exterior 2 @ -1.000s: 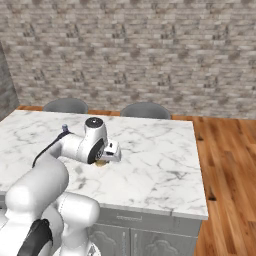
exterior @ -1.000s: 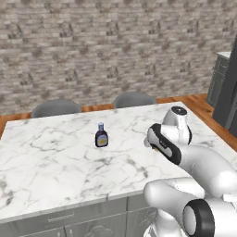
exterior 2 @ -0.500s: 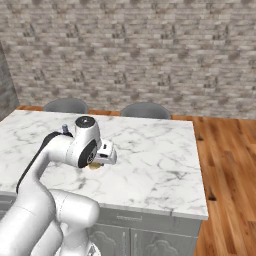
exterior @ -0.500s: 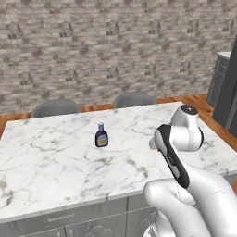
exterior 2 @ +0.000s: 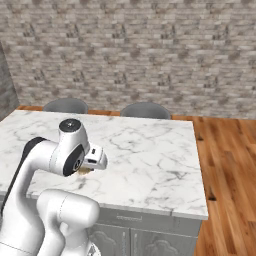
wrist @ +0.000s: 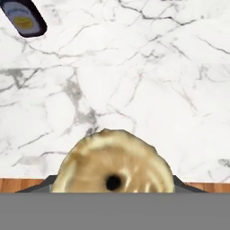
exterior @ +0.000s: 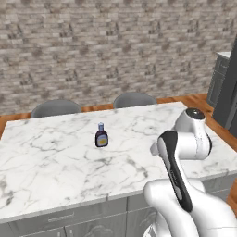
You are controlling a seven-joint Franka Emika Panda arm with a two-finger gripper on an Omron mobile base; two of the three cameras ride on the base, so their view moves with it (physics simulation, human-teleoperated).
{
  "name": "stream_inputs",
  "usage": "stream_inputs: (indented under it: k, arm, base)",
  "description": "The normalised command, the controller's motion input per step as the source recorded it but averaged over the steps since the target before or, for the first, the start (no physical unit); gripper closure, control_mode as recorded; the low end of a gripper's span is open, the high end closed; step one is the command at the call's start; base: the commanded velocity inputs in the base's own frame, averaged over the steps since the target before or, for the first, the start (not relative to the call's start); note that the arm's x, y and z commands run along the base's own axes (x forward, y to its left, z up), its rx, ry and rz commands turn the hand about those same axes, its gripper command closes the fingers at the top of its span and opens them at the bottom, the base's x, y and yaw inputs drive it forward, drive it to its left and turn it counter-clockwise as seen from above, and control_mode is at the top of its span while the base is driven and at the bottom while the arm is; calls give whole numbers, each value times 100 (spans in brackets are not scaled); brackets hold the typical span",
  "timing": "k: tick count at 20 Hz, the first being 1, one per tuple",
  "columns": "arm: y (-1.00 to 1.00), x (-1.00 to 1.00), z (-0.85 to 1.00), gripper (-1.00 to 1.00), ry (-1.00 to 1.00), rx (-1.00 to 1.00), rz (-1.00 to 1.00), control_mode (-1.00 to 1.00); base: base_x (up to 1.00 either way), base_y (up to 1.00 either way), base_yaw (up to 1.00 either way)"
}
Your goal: Pick the candle and candle from the dining table and place them in the open cabinet. Close the cabinet after placing the objects.
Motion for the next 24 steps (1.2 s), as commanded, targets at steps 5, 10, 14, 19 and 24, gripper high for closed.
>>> stream_inputs:
  k: [5, 10, 14, 19, 24]
  arm:
    - [1, -63, 32, 100, 0, 0, 0, -100]
    - [0, -61, 24, 100, 0, 0, 0, -100]
    - [0, 0, 0, 100, 0, 0, 0, 100]
    - [0, 0, 0, 100, 0, 0, 0, 100]
    - [0, 0, 0, 100, 0, 0, 0, 100]
  base:
    - [0, 0, 0]
    - [0, 0, 0]
    - [-60, 18, 0]
    - [-69, 41, 3]
    - [-41, 85, 19]
